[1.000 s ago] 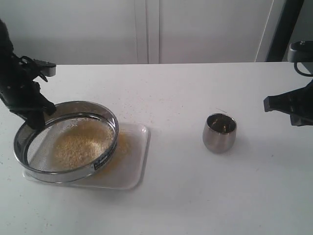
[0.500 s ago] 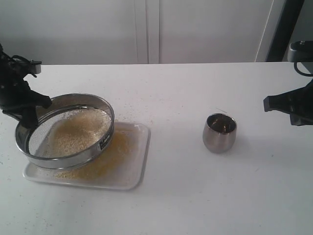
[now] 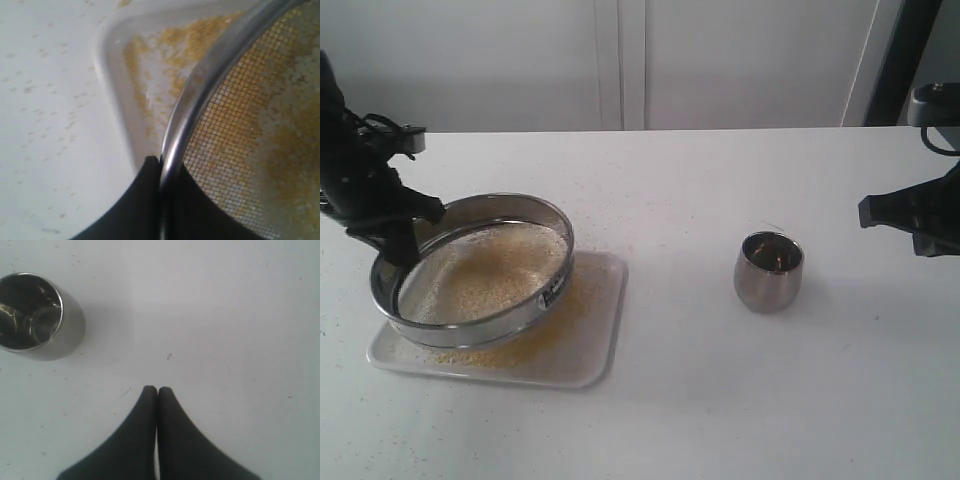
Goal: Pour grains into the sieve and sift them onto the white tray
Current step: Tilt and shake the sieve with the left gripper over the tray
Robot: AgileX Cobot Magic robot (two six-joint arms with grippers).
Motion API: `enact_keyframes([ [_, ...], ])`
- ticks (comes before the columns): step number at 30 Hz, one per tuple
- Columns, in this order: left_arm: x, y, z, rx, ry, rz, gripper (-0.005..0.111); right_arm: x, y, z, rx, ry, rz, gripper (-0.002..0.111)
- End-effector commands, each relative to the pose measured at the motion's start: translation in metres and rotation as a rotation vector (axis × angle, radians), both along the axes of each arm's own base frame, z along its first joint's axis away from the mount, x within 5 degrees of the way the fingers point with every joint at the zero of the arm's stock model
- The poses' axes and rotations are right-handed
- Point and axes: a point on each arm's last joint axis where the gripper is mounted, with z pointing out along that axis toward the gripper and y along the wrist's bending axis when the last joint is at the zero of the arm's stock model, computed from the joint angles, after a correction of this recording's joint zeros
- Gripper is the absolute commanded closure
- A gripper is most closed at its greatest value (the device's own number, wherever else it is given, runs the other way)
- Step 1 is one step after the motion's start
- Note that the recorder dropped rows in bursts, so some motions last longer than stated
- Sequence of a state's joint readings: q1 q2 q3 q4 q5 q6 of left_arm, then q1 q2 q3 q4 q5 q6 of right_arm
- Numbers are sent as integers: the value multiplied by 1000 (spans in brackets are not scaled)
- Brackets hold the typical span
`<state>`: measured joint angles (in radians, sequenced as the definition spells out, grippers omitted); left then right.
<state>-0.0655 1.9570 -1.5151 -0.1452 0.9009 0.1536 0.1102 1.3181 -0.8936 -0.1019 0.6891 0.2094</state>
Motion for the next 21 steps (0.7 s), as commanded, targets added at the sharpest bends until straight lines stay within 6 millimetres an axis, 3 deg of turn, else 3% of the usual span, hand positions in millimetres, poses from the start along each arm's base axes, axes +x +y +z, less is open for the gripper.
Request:
enact_keyframes([
  [1, 1, 4, 6, -98, -15, 81, 107, 2, -1, 1, -3, -16, 1, 108],
  [4, -8, -35, 2, -61, -21, -156, 107, 2, -1, 1, -3, -16, 1, 108],
  [7, -3, -13, 4, 92, -20, -53, 107, 2, -1, 1, -3, -17, 1, 108],
  [9, 0, 3, 5, 75, -13, 60, 107, 2, -1, 1, -2, -19, 1, 108],
  [11, 0, -4, 5, 10, -19, 49, 107, 2, -1, 1, -2, -19, 1, 108],
  [13, -3, -27, 4, -44, -34, -42, 107, 2, -1, 1, -2, -19, 1, 108],
  [15, -5, -35, 5, -10, -36, -125, 107, 2, -1, 1, -2, -19, 1, 108],
  [20, 2, 19, 13, 7, -8, 86, 107, 2, -1, 1, -2, -19, 1, 108],
  [21, 3, 21, 13, -12, -2, 102, 107, 2, -1, 1, -2, -19, 1, 108],
])
